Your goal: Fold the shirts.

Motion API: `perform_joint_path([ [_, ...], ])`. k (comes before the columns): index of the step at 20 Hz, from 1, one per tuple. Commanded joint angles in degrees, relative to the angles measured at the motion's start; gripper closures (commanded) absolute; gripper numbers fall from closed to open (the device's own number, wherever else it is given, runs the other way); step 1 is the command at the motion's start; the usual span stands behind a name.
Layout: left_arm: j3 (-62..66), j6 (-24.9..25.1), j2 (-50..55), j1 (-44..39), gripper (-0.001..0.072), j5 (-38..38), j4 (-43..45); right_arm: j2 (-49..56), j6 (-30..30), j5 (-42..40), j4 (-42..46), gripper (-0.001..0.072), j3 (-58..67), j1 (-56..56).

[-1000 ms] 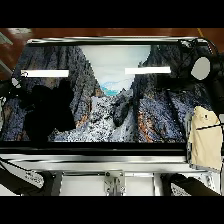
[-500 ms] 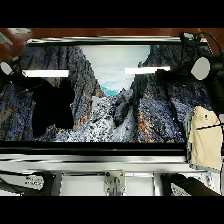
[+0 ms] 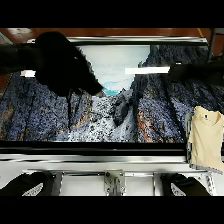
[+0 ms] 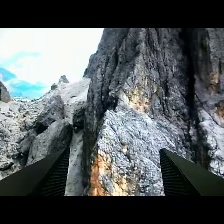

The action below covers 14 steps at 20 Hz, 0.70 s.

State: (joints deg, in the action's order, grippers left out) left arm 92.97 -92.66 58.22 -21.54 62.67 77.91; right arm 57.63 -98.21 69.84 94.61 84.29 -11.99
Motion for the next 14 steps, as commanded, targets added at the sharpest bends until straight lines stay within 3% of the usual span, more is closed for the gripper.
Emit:
perform_joint_path([
  [1,-0.9,-1.7,-2.6,-12.0,0.0667,-0.3,-0.6,-6.6,0.8,7.4,0.4,0.0022,0.0,0.0],
  [5,-9.9,-2.1,3.1,-18.2,0.0667,-0.8,-0.6,-8.4,0.9,22.2,0.4,0.0023,-0.1,0.0],
  [7,-16.7,-5.7,7.4,-19.4,0.0667,-3.2,-0.6,-8.4,0.9,25.1,-0.1,0.0023,-1.8,0.0],
  [9,-22.7,-9.9,12.1,-20.3,0.0667,-8.6,-1.5,-8.4,0.8,23.1,-2.0,0.0023,-6.1,0.0],
  [12,-24.7,-10.3,19.5,-19.9,0.0651,-15.1,-8.2,-8.4,0.8,13.1,-9.2,0.0023,-16.9,0.0],
  [13,-24.2,-9.7,21.1,-19.3,0.0359,-14.6,-11.1,-8.4,0.8,8.5,-12.5,0.0023,-21.2,0.0],
  [14,-23.4,-9.7,22.0,-18.3,-0.0003,-13.0,-12.3,-8.4,1.3,4.3,-15.5,0.0023,-24.7,0.0],
])
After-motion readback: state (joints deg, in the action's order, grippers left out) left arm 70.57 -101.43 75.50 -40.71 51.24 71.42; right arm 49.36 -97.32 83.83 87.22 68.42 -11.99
